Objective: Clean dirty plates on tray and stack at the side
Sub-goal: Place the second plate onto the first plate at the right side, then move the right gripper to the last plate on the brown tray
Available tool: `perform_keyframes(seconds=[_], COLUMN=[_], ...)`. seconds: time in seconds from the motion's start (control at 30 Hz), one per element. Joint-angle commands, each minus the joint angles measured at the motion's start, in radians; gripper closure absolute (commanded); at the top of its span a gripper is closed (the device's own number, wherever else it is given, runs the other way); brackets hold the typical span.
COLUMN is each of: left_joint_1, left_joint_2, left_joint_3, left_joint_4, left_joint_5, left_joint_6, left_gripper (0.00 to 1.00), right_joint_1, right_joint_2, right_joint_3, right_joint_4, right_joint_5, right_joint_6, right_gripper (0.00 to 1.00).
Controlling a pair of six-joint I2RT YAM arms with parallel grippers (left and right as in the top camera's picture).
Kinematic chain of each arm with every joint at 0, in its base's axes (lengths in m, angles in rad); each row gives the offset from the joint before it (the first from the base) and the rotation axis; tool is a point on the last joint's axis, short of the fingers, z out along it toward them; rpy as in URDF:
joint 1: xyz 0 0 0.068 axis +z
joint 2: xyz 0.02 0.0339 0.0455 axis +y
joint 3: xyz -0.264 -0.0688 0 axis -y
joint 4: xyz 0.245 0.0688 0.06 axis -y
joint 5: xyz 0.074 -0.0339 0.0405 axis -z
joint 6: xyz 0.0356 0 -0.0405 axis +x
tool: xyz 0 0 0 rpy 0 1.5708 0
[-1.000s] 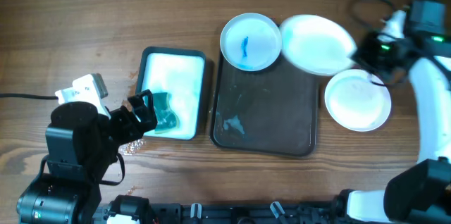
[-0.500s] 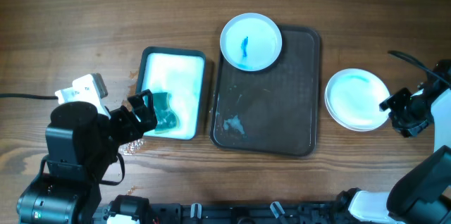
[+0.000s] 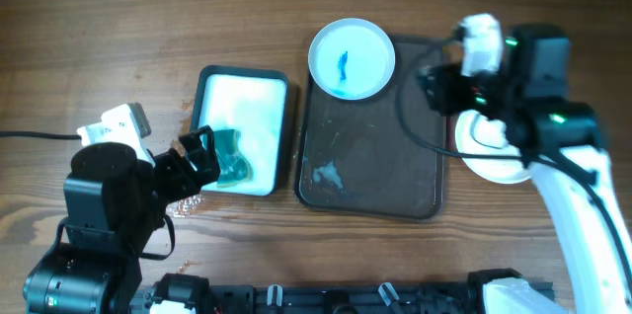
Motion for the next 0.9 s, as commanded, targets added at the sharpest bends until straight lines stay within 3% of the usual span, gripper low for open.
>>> perform_keyframes(seconds=[0.0,0.17,0.3,0.37,0.4,0.57,0.77,0.87], left_joint_1=[0.003,0.003,0.003,0.003,0.003,0.003,0.003,0.003], left_joint_2=[0.000,0.000,0.000,0.000,0.000,0.000,0.000,0.000], left_joint_3=[0.009,0.009,0.009,0.009,0.009,0.009,0.009,0.009], left_joint_4=[0.002,0.002,0.002,0.002,0.002,0.002,0.002,0.002], left_joint_5=[0.001,0.001,0.001,0.001,0.002,0.001,0.001,0.001], left_joint_6=[0.002,0.002,0.002,0.002,0.002,0.002,0.002,0.002], left_gripper=[0.00,0.00,0.00,0.00,0.00,0.00,0.00,0.00], right_joint_1=[0.072,0.085,0.082,0.080,0.080,0.080,0.080,0.085], right_joint_2=[0.203,0.558,0.713,0.731,0.723,0.534,0.160,0.108], right_joint_3=[-0.032,0.031,0.050,0.050,0.050,0.050,0.050,0.010], right_joint_4=[0.190,0.408,0.476,0.472,0.469,0.344,-0.070,-0.254], right_joint_5=[0.186,0.190,0.238,0.234,0.226,0.240,0.335,0.329], right_joint_6=[0.068,0.158,0.190,0.201,0.208,0.217,0.352,0.412], right_gripper=[0.48,0.46,0.44,0.82,0.96,0.96,0.96,0.96])
